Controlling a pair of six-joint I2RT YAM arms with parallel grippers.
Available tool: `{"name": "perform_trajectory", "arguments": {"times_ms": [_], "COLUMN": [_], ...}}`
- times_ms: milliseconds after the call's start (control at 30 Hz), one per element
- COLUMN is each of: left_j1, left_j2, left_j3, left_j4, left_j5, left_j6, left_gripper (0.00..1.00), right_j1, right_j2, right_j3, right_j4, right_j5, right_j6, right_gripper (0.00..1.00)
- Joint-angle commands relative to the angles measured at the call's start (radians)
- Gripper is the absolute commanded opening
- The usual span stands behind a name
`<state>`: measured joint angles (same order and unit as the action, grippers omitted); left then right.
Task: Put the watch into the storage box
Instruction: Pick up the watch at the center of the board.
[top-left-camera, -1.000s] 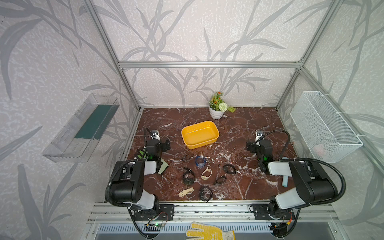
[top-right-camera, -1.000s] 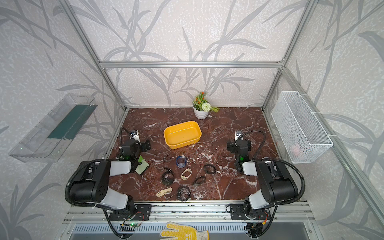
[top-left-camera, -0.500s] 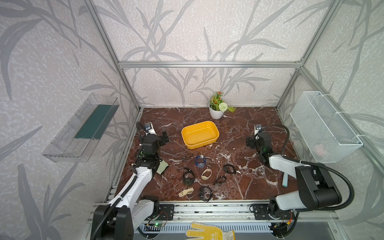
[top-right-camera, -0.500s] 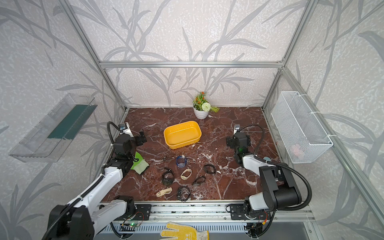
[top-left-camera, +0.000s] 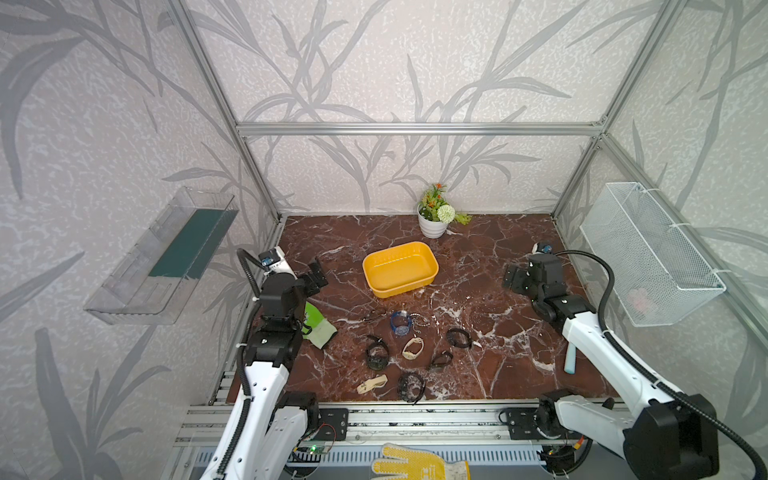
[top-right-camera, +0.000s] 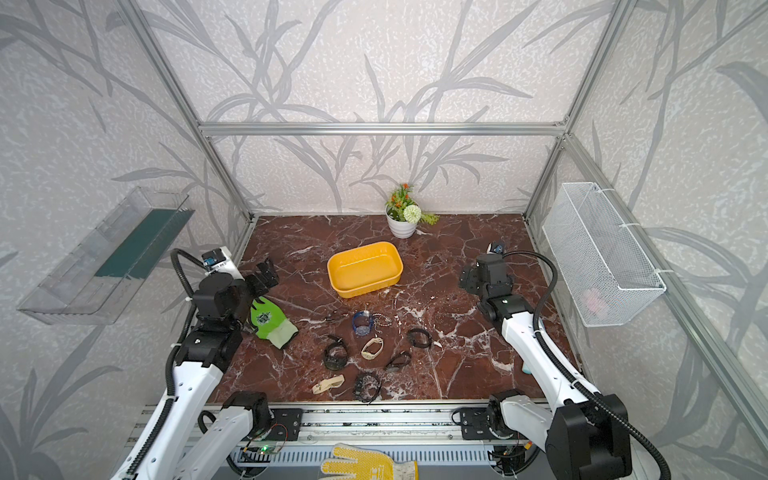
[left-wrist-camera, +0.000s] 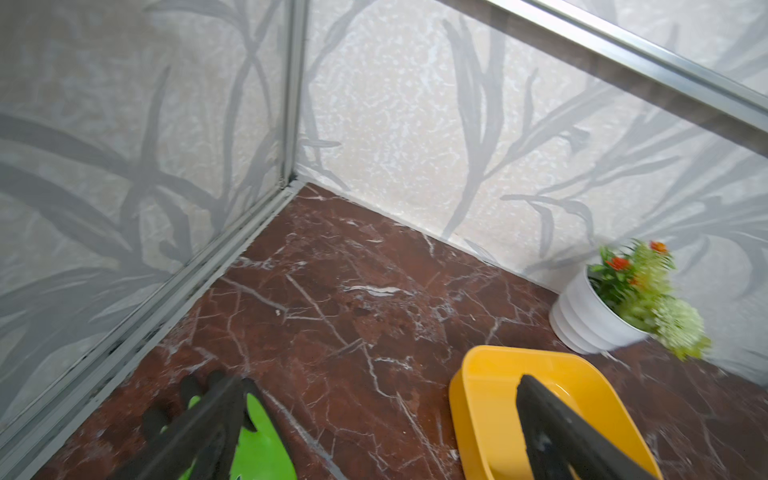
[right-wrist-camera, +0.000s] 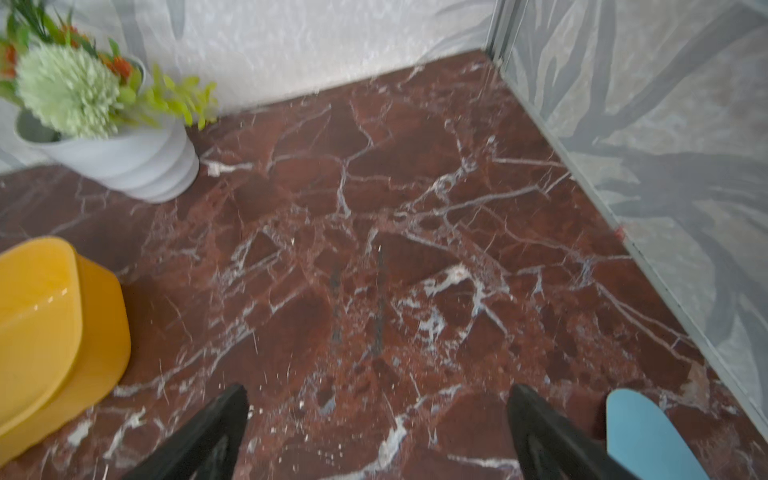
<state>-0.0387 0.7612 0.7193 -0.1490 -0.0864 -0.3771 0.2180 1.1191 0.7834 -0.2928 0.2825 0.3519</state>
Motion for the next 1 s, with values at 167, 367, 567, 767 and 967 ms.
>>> {"name": "perform_trajectory", "arguments": {"times_ms": [167, 367, 567, 767, 967], "left_j1": [-0.125, -0.365, -0.534, -0.628, -0.684], "left_j2": [0.169, 0.195, 0.214, 0.255, 0.302], "left_j3": [0.117, 0.083, 0.060, 0.064, 0.078], "left_j4": [-0.075, -0.096, -0.097, -0.101, -0.101], "left_j5": [0.386, 0.398, 0.371, 0.363, 0.392], "left_j6": [0.162, 0.231, 0.278, 0.285, 0.275], "left_gripper": [0.99, 0.99, 0.99, 0.97, 0.97], "right_j1": [0.223, 0.377, 0.405, 0.412, 0.442], "right_j2": [-0.126, -0.158, -0.119, -0.037, 0.037], "right_j3": [-0.069, -0.148, -0.186, -0.174, -0.171], "right_j4": [-0.303, -0.329, -0.285, -0.224, -0.164], "right_j5": [-0.170, -0.197, -0.261, -0.279, -0.271], "right_j6": [0.103, 0.234, 0.278, 0.274, 0.275], "right_gripper": [0.86, 0.70, 0.67, 0.58, 0.53]}}
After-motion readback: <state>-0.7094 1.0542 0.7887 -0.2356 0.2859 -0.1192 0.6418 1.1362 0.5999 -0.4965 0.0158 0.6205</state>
